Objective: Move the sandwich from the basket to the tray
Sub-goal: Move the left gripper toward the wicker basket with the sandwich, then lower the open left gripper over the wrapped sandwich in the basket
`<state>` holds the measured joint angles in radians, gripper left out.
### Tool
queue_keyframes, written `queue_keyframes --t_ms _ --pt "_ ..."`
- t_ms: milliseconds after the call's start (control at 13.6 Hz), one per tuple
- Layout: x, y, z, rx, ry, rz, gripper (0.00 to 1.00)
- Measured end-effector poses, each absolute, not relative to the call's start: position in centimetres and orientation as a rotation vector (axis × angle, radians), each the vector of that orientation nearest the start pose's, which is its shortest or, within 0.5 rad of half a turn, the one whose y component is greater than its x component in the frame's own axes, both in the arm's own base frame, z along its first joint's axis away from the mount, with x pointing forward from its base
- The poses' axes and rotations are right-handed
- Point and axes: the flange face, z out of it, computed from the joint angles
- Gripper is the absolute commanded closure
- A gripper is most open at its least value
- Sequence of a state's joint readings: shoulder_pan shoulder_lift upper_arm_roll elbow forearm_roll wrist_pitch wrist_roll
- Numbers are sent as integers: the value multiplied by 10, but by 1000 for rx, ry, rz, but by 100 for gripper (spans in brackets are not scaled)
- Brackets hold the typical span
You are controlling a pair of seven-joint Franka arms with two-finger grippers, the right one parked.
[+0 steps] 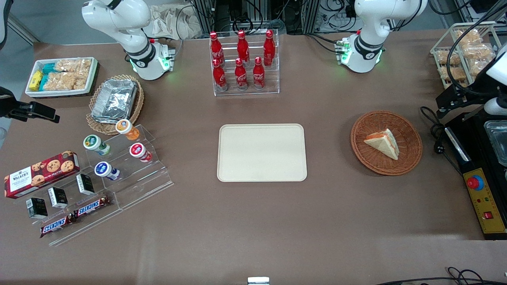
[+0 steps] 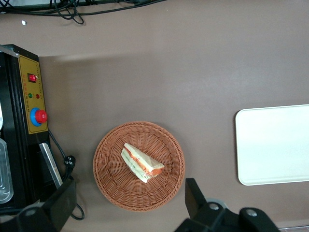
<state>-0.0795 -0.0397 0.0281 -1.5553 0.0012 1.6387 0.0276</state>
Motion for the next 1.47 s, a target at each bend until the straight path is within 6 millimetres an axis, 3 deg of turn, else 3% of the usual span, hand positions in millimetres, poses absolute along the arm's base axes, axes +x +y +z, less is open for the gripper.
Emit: queue_keyframes --t_ms 294,661,954,1174,1468 --pt "550 -27 655 -3136 108 -168 0" --pt "549 -6 633 -3116 -423 -25 0" --pt "545 23 599 -3049 -720 79 0" --pt "536 26 566 -3002 -901 83 0" --pt "521 23 508 -2908 -1177 69 0"
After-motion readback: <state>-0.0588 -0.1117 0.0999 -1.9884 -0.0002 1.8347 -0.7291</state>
